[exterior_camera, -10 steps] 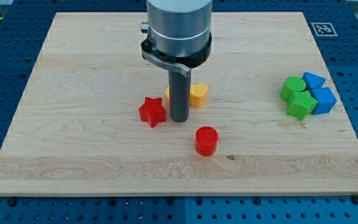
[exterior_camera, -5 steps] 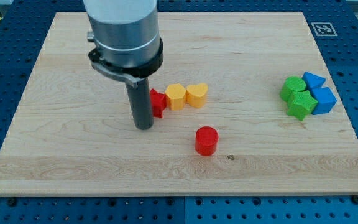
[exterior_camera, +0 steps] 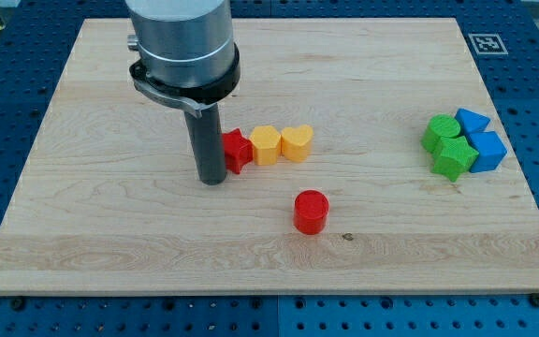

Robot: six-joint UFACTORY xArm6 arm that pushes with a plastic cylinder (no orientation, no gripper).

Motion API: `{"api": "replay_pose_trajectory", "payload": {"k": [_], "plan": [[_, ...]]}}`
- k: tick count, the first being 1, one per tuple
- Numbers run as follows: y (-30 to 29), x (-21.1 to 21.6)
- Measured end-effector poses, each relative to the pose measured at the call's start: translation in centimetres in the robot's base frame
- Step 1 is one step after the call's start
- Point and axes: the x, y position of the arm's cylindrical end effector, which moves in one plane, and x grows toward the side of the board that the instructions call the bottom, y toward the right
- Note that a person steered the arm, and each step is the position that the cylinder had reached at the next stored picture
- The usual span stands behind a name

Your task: Slide red star to the yellow hexagon

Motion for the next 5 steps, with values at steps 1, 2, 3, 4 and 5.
{"api": "replay_pose_trajectory", "payload": {"k": [1, 2, 3, 4, 5], "plan": [[0.0, -0.01], [0.0, -0.01], [0.0, -0.34], [0.0, -0.73], [0.0, -0.84]]}}
